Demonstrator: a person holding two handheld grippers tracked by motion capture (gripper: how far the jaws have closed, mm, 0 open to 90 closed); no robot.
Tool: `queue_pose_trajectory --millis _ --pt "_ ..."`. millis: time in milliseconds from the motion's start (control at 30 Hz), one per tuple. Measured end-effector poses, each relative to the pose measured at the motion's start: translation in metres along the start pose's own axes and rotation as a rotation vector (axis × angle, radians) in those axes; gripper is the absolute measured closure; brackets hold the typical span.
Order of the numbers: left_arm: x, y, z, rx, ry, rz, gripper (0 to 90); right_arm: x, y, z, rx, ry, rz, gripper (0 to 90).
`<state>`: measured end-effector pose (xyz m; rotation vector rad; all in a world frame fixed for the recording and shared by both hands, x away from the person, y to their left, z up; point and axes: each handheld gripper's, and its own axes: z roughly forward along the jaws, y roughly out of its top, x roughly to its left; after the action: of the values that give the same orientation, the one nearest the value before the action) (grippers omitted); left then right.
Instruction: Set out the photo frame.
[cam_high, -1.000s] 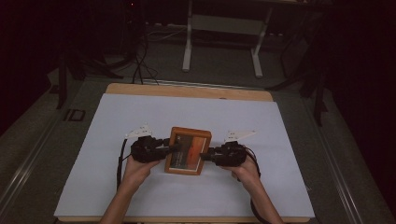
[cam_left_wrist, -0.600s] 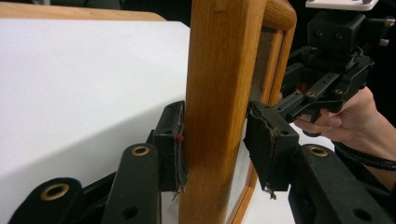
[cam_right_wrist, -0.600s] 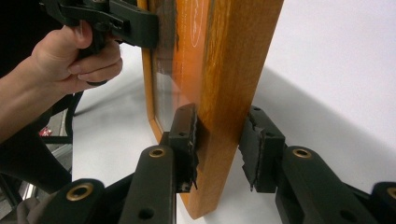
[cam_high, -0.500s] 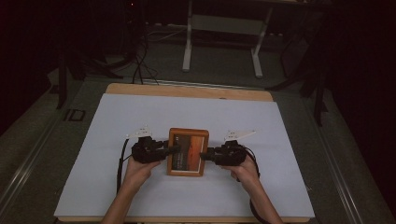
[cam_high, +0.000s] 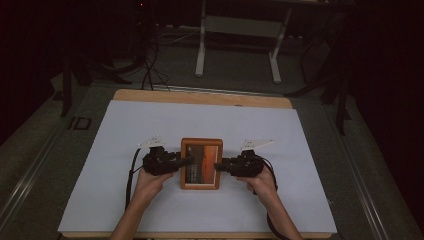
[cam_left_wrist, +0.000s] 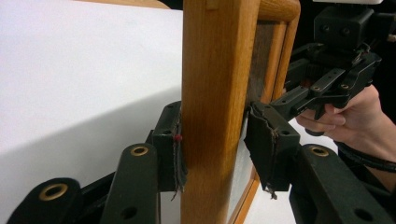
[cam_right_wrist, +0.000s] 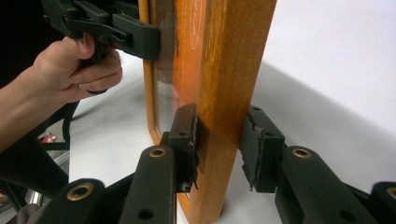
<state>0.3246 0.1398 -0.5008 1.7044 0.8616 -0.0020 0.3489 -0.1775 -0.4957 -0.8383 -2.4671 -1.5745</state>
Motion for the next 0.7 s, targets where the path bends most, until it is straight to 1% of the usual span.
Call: queue_pose_trajectory --millis 233,333,433,567,700 --pt "0.0014 -0.0026 -0.0009 0.006 -0.024 0.02 58.6 0.0018 -0.0029 -0.0001 0.0 0.005 -0.01 68.2" --pt "0.0007 -0.0034 -0.0011 0.011 -0.015 0.038 58.6 0.0025 -0.0035 0.0 -0.004 0.005 -0.009 68.3" --pt "-0.0001 -0.0037 -0.0004 0.008 -0.01 0.044 58.5 0.0021 -0.0043 0.0 -0.01 0.007 -0.004 68.3" --pt "0.0003 -0.0039 -0.0002 0.006 -0.007 0.044 58.0 0.0022 -0.0046 0.0 -0.011 0.006 -0.001 68.3" --pt "0.002 -0.0042 -0.0001 0.005 -0.007 0.027 57.1 0.0023 -0.0049 0.0006 -0.016 0.011 0.002 68.2"
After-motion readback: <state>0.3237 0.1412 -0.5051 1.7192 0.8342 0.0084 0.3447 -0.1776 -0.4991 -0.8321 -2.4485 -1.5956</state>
